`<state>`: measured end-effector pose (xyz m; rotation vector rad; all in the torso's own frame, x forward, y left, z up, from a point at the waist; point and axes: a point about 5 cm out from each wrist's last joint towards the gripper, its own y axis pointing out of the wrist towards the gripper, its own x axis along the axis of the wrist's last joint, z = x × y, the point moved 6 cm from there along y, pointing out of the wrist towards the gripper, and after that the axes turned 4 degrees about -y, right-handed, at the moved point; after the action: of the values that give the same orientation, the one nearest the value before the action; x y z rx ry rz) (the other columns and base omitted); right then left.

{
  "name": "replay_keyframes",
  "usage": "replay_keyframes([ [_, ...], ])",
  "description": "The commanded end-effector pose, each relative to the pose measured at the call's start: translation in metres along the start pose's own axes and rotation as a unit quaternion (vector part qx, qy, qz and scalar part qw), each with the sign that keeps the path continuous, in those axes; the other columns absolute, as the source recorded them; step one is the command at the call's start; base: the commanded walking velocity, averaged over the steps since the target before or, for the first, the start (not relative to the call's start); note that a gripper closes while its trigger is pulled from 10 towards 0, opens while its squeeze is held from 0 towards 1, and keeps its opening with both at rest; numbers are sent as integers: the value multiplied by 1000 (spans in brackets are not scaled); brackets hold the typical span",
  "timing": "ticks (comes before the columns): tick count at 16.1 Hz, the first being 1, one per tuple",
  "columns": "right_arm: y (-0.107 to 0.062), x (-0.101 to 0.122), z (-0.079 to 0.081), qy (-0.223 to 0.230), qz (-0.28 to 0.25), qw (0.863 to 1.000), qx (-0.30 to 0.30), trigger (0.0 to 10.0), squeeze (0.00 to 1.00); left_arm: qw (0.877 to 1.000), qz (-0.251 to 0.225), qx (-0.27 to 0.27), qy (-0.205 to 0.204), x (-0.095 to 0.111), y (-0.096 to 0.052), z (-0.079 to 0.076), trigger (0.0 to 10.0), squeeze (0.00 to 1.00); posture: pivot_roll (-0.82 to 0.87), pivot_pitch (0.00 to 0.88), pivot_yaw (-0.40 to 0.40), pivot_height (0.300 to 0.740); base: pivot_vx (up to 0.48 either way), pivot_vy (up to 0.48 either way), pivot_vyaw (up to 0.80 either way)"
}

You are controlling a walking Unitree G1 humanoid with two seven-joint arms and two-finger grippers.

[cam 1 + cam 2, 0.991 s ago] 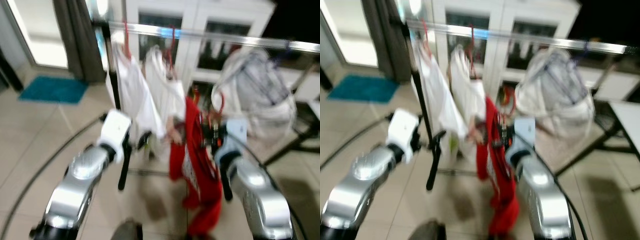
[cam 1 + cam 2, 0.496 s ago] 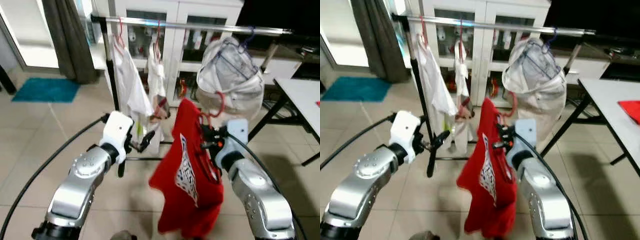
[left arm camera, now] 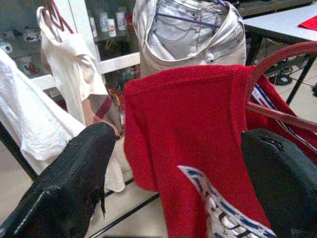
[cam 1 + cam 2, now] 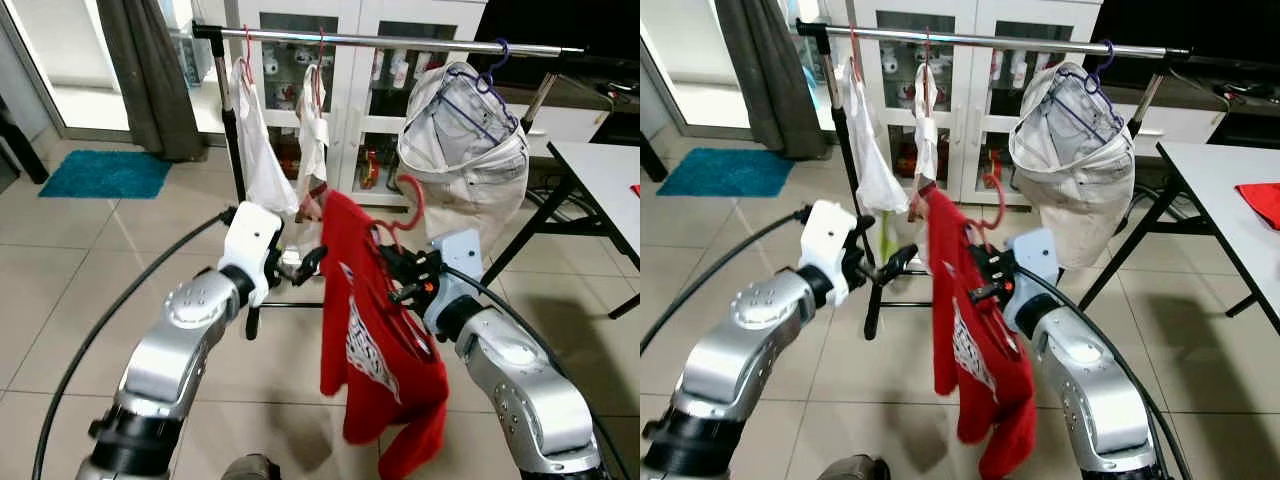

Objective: Hang hanger

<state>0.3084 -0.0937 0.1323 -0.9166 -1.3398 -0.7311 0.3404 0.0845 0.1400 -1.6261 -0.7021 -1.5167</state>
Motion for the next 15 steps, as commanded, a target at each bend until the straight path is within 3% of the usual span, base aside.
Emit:
replay_keyframes([
  [1, 0, 16, 5, -7, -24, 1000, 16, 0, 0, 1000, 3, -6, 0, 0, 4, -4, 10000, 1000, 18, 31, -33, 740, 0, 0, 0],
  [3, 1, 23, 12, -13, -35, 999, 36, 0, 0, 999, 16, 2, -45, -5, 13, -2, 10000, 533, 17, 28, -33, 740, 0, 0, 0],
  [4, 1, 27, 15, -15, -40, 998, 44, 0, 0, 997, 24, 16, -74, -9, 17, 3, 10000, 169, 14, 23, -34, 740, 0, 0, 0],
  [5, 2, 31, 17, -19, -45, 998, 50, 0, 0, 993, 25, 26, -108, -10, 20, 6, 10000, 169, 14, 23, -34, 740, 0, 0, 0],
  [7, 2, 34, 20, -24, -48, 997, 57, 0, 0, 988, -6, -11, -152, 1, 25, -4, 10000, 110, 11, 16, -34, 740, 0, 0, 0],
  [8, 2, 35, 21, -25, -49, 997, 58, 0, 0, 990, -8, -32, -141, 3, 27, -11, 10000, 0, 10, 14, -34, 740, 0, 0, 0],
  [10, 3, 38, 22, -24, -52, 997, 60, 0, 0, 992, 3, -67, -107, 1, 29, -24, 10000, 0, 8, 10, -31, 740, 0, 0, 0],
  [14, 4, 43, 25, -21, -60, 996, 63, 0, 0, 999, 25, -24, -30, -11, 39, -9, 10000, 0, 3, 1, -28, 740, 0, 0, 0],
  [15, 4, 45, 25, -17, -64, 996, 64, 0, 0, 999, 14, -20, -36, -9, 41, -6, 8000, 0, 5, 0, -30, 740, 0, 0, 0],
])
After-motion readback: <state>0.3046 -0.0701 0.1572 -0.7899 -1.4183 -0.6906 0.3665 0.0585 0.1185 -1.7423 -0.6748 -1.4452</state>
